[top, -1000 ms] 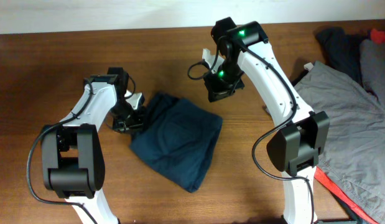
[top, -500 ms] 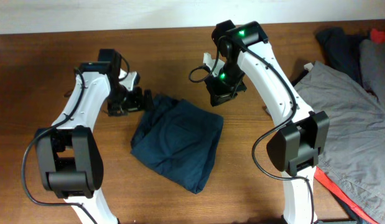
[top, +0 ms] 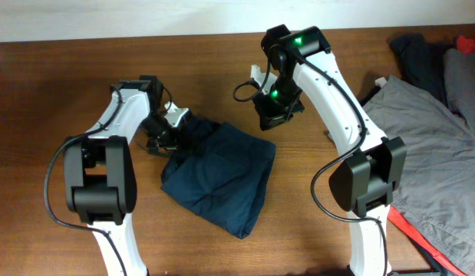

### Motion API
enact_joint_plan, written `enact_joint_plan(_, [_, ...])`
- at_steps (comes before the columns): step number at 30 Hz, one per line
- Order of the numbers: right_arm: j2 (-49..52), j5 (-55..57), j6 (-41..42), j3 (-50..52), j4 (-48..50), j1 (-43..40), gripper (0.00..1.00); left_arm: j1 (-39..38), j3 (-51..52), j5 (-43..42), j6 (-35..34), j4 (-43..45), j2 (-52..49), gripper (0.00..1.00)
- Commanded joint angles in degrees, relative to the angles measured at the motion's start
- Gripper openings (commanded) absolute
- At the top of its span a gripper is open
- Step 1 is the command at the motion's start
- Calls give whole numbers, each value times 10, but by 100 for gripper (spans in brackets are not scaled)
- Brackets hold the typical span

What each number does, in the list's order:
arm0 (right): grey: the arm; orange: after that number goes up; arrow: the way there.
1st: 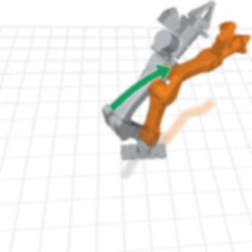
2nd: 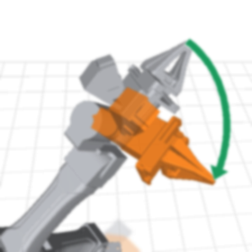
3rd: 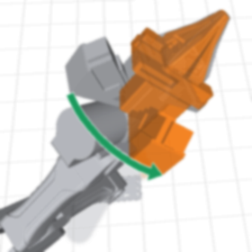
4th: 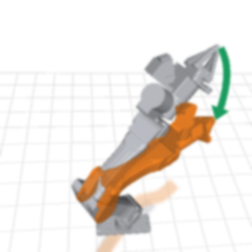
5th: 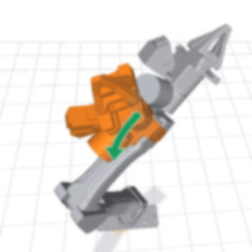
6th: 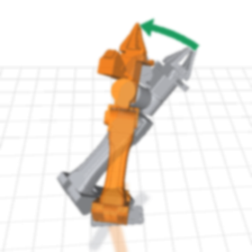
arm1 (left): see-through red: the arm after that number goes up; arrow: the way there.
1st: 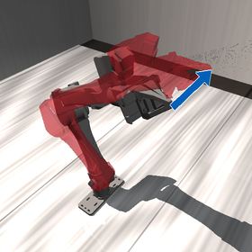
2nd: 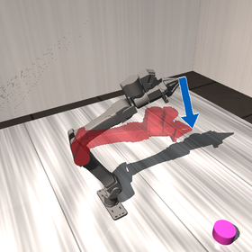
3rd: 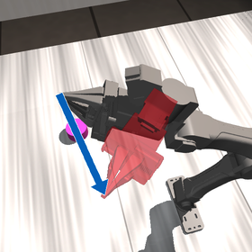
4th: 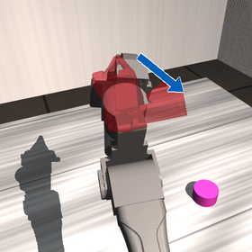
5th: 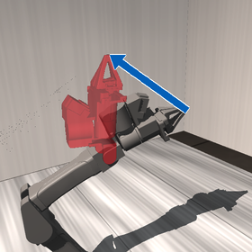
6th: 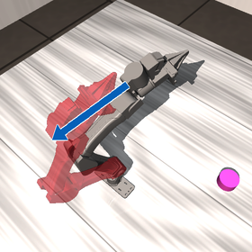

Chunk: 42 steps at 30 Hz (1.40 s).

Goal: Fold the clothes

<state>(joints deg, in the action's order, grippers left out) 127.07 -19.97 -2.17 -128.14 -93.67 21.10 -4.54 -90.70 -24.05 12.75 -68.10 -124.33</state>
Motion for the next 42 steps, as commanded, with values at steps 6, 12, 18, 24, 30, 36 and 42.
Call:
enact_joint_plan(6, [-2, 8, -6, -3, 2, 3, 12, -30, -1, -11, 54, -26, -25, 0])
enact_joint_plan(12, [-2, 27, -6, -3, 3, 2, 11, 38, -48, 185, -49, -56, -3, 0])
enact_joint_plan(18, [-2, 27, -5, -3, 15, 2, 11, 141, -192, 328, -47, -54, 32, 0])
enact_joint_plan(24, [-2, 26, -3, -3, 21, 2, 11, 190, -213, 421, 54, 52, 32, 0])
enact_joint_plan(30, [-2, 26, 1, -3, 22, 2, 11, 214, -213, 421, 85, 134, 32, 0])
enact_joint_plan(36, [-2, 26, 1, -3, 23, 2, 11, 232, -213, 419, 144, 141, 32, 0])
enact_joint_plan(42, [-2, 26, 1, -3, 26, 2, 11, 250, -213, 421, 144, 150, 32, 0])
